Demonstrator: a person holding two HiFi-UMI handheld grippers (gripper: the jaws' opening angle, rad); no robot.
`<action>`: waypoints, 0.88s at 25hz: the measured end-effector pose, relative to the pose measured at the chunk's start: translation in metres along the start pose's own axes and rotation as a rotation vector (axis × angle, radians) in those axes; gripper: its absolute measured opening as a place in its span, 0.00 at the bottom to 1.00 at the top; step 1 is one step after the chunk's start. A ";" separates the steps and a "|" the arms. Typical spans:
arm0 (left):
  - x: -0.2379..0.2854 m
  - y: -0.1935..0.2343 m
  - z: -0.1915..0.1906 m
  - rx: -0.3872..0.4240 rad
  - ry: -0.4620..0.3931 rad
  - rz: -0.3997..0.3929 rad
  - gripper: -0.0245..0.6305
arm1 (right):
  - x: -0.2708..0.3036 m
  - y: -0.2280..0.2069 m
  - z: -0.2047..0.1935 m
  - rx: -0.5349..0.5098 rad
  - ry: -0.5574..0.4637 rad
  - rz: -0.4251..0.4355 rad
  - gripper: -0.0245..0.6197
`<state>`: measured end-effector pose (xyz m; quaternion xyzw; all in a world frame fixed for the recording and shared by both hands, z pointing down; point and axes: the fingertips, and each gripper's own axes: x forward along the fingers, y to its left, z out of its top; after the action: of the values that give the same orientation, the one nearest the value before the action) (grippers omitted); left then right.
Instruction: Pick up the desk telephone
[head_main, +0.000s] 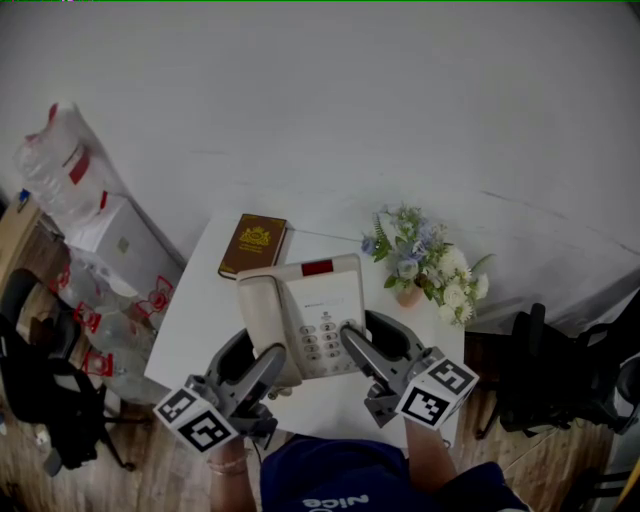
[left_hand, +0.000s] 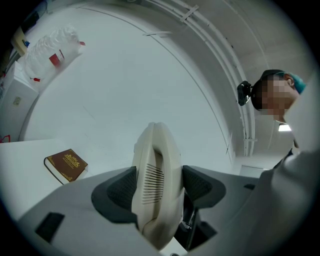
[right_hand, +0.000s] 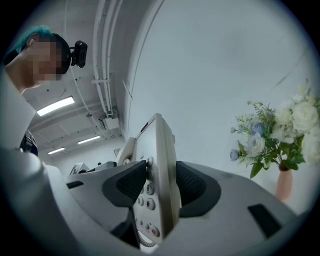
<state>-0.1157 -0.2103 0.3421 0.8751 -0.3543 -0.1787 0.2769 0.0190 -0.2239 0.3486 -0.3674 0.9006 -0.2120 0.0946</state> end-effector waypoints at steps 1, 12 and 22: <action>0.000 -0.001 0.001 0.002 -0.002 -0.001 0.50 | 0.000 0.001 0.001 -0.001 -0.003 -0.001 0.35; 0.001 -0.005 -0.002 0.018 0.004 0.007 0.50 | -0.006 -0.001 -0.001 0.016 -0.014 -0.007 0.35; 0.006 -0.009 -0.008 0.025 0.022 0.005 0.50 | -0.013 -0.007 0.000 0.009 -0.031 -0.022 0.35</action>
<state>-0.1030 -0.2067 0.3424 0.8795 -0.3555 -0.1640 0.2704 0.0320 -0.2190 0.3521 -0.3802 0.8940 -0.2112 0.1075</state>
